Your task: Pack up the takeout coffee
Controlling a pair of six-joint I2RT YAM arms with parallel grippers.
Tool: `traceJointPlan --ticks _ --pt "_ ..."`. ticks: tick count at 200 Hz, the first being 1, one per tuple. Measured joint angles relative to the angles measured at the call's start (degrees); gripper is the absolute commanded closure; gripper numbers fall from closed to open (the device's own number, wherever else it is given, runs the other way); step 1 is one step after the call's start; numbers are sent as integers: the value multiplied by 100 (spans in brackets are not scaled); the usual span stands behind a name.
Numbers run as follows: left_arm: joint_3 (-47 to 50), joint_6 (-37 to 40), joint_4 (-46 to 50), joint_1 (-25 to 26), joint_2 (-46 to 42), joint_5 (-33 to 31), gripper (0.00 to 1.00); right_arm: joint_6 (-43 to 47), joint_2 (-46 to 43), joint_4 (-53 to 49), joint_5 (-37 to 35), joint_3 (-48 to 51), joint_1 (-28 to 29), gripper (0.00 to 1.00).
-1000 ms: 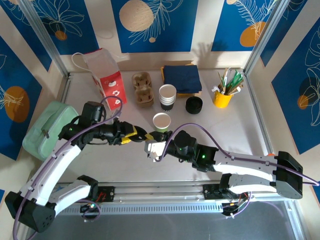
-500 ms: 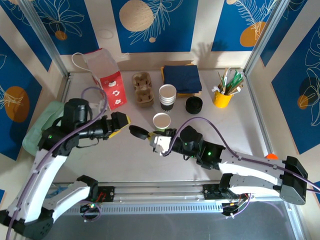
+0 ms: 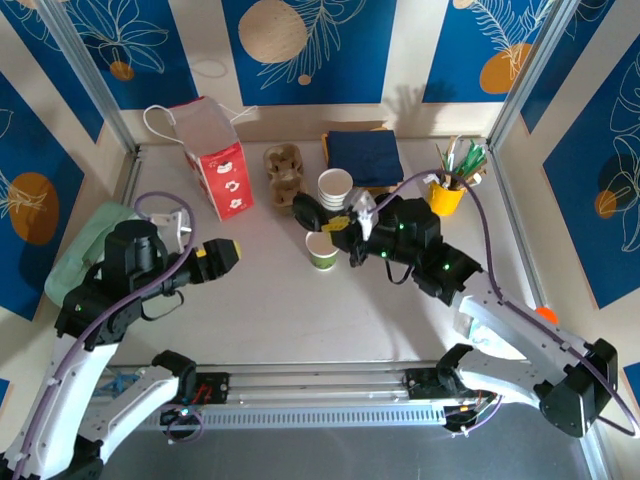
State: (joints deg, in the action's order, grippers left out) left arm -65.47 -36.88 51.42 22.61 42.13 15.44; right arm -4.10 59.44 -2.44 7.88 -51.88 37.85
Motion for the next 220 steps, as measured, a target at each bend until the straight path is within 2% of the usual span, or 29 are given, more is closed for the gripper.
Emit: traceJointPlan --ticks 54,79,145,220 --pt "153 101 -302 -2 9 -59 18 -1779 518 -485 1209 -291 -1318 100" --pt "234 98 -385 -2 9 -57 18 -2345 813 -708 1641 -350 -1707 100" --pt "238 76 -380 -2 170 -96 17 -3303 1436 -748 2680 -350 -1987 100" --pt "455 -57 -387 -2 302 -22 18 -3652 1665 -883 2470 -254 -1825 100"
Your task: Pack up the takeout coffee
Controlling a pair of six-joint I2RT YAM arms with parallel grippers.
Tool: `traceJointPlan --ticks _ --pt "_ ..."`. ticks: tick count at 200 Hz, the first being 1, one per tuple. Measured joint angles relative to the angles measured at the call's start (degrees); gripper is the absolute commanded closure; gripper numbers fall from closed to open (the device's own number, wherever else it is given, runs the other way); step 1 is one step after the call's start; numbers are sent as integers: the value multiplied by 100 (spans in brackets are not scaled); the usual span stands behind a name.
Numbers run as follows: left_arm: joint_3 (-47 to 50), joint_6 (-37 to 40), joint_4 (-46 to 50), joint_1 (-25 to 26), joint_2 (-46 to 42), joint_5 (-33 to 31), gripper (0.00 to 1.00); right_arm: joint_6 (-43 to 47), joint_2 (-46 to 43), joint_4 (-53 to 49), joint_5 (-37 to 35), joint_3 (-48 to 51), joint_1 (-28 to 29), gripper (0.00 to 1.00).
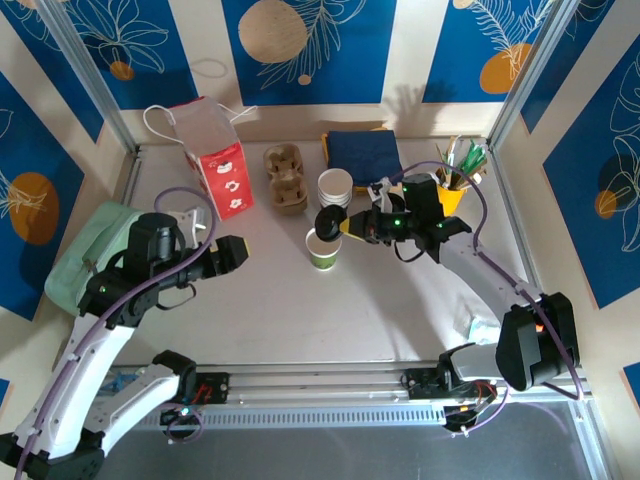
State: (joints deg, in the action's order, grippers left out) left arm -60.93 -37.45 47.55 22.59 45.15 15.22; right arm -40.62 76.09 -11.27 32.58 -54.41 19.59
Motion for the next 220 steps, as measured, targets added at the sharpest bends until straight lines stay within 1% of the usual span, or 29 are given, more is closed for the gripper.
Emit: traceJointPlan --ticks 66,129,148,167,186,209,220 --pt "107 -20 0 0 -9 33 19 -44 13 -153 -413 74 146 100" --pt "170 -22 0 0 -72 79 19 -186 282 -120 -433 234 181 100" --pt "177 -22 -2 0 -87 81 19 -212 365 -81 -433 260 181 97" --pt "208 -39 -17 0 -96 81 19 -249 433 -13 -435 280 181 92" --pt "323 -105 -70 0 -122 107 21 -295 479 33 -437 280 181 90" --pt "446 -149 -85 0 -120 144 22 -348 483 72 -437 280 181 85" --pt "463 -155 -87 2 -120 155 22 -352 483 87 -444 280 181 84"
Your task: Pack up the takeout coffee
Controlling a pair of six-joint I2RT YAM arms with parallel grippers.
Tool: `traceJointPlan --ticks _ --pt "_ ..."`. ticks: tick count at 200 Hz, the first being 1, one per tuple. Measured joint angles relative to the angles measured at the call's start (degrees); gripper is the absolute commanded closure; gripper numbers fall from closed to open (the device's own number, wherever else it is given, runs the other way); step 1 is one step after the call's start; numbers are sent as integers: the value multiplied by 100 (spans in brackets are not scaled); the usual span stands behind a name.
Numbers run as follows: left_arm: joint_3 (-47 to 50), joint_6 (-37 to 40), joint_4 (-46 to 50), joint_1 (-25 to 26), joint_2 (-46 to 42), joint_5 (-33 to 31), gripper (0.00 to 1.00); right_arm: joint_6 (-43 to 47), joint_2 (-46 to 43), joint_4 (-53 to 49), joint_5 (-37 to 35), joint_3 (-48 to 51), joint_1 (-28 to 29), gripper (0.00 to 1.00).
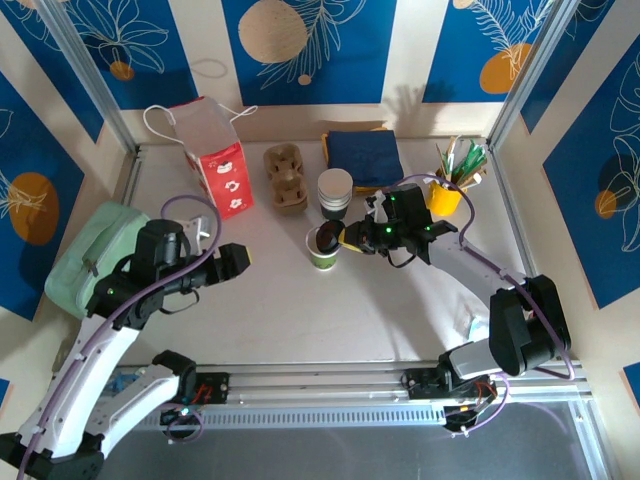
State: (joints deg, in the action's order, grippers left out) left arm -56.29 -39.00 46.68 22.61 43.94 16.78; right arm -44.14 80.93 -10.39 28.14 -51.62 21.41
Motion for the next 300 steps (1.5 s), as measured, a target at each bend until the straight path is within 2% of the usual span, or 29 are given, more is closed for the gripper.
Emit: traceJointPlan --ticks 13,46,163,212,282,300 --pt "0 -13 -22 -2 -7 15 23 -4 0 11 -24 0 2 82" --pt "105 -105 -157 0 -63 122 24 -24 0 11 -79 0 0 71" --pt "190 -125 -232 -2 -76 181 25 -22 256 -96 -264 0 2 69" --pt "195 -122 -238 -2 -63 181 25 42 273 -216 -319 0 31 64" --pt "221 -122 -282 0 15 181 25 195 321 -369 -481 -81 162 61" --pt "219 -120 -284 0 15 181 24 264 321 -544 -651 -179 216 57"
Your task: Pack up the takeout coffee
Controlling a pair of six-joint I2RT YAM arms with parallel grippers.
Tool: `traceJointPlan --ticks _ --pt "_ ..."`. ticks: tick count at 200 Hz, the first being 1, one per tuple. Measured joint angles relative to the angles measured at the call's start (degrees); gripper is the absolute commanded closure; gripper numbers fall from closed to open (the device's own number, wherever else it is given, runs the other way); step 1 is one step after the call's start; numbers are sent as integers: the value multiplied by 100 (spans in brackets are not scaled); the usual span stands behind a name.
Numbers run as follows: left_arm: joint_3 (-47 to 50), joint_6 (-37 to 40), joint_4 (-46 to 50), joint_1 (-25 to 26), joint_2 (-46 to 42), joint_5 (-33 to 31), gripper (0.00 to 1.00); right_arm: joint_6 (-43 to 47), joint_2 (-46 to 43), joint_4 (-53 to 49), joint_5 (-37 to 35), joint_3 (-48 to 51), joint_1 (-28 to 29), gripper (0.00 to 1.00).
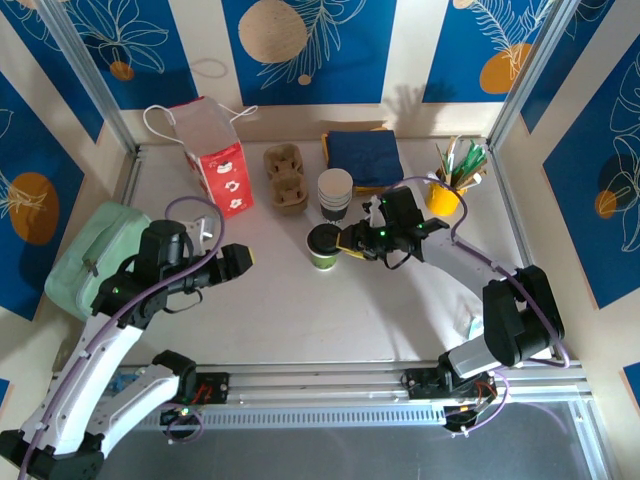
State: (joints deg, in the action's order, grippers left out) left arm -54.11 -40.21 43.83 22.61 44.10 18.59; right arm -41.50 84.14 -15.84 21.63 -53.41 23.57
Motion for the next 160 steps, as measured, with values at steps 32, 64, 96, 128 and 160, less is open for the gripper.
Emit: traceJointPlan --ticks 32,64,96,128,160 --pt "2 0 -17 -2 42 2 24 140 -7 -358 -398 -197 109 55" --pt "2 0 -22 -2 98 4 24 232 -92 -599 -743 -304 162 55" --pt "2 0 -76 0 103 4 24 315 -120 -713 -1054 -494 271 55" --pt "11 0 -103 0 103 4 24 361 -155 -702 -1169 -551 356 55" --pt "72 0 -105 -2 98 4 24 402 -149 -693 -1250 -640 417 55"
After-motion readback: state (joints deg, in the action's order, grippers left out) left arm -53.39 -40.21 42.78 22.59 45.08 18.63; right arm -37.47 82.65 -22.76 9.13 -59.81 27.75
